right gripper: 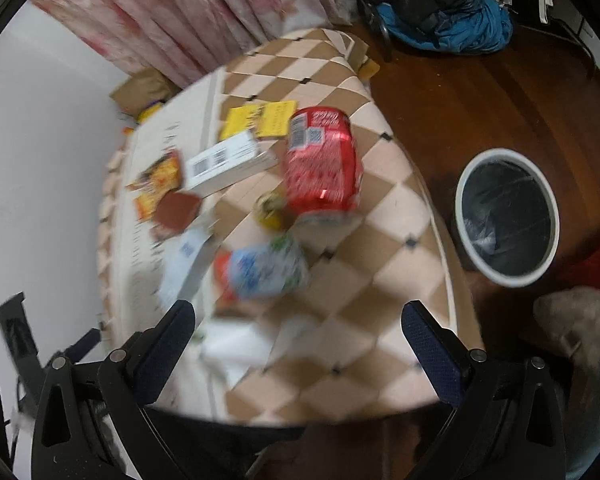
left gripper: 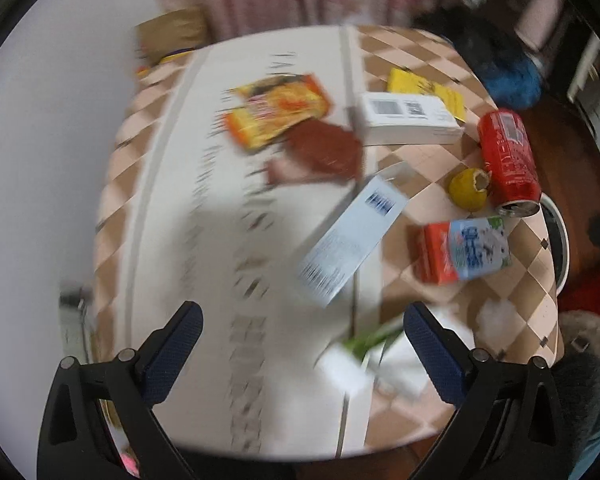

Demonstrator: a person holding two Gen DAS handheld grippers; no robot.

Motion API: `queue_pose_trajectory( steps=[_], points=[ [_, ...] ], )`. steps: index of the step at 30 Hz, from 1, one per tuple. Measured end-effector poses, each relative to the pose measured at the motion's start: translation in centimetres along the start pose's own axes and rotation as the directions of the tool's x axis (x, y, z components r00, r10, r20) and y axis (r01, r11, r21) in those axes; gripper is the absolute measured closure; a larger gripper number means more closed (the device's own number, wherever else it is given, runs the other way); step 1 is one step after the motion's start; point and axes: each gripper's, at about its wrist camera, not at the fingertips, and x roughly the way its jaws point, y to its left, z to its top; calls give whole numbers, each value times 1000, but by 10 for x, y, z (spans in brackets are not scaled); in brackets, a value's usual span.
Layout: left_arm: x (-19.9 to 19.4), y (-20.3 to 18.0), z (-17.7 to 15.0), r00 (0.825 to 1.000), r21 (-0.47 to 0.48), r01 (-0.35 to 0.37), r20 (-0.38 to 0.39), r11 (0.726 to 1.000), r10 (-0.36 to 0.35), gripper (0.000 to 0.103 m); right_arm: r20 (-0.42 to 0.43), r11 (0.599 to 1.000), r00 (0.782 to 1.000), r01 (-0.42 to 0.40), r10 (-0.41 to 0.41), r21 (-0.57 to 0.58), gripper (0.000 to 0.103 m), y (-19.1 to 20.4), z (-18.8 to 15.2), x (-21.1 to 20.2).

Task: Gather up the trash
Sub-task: 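Grasp the white carton with left tool while right tool grasps red can, then carry the carton and can over the white bin with both tools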

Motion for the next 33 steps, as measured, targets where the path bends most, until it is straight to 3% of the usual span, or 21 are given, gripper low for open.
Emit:
queue_pose_trajectory(
  steps=[2,5,7,8,10,16,19,21,28,33],
  points=[
    [17,-8,15,999,50,9,-32,999,-7,5,-23,999,999,39,-39,-9,0,2,23,22],
    [43,-18,32,996,123,15,-89,992,-4,20,-59,997,995,81,-81,-19,0,4,53,51],
    [57,-20,41,992,138,31,-122,990,-14,38,-76,994,991,109,-111,-32,0,6,70,69],
    [61,-19,44,991,136,34,-135,990,-16,43,-79,993,990,116,-118,-33,0,6,75,74],
    [68,-11,50,986,95,71,-157,993,-55,61,-89,991,987,133,-135,-31,0,4,86,86],
    [70,14,56,988,-34,83,-127,996,-87,64,-137,993,984,117,-114,11,0,-6,107,119],
    [67,15,55,991,-34,66,-114,997,-69,64,-161,994,982,100,-94,31,15,-9,112,133],
    [68,12,52,993,-38,50,-100,998,-54,65,-164,995,983,94,-87,37,18,-9,112,138],
    [53,6,29,998,-62,-35,-54,997,31,68,-119,993,986,117,-119,-31,19,-2,98,133],
    [29,18,6,996,-99,-89,-10,991,88,68,-29,981,988,148,-153,-124,19,11,79,111]
  ],
)
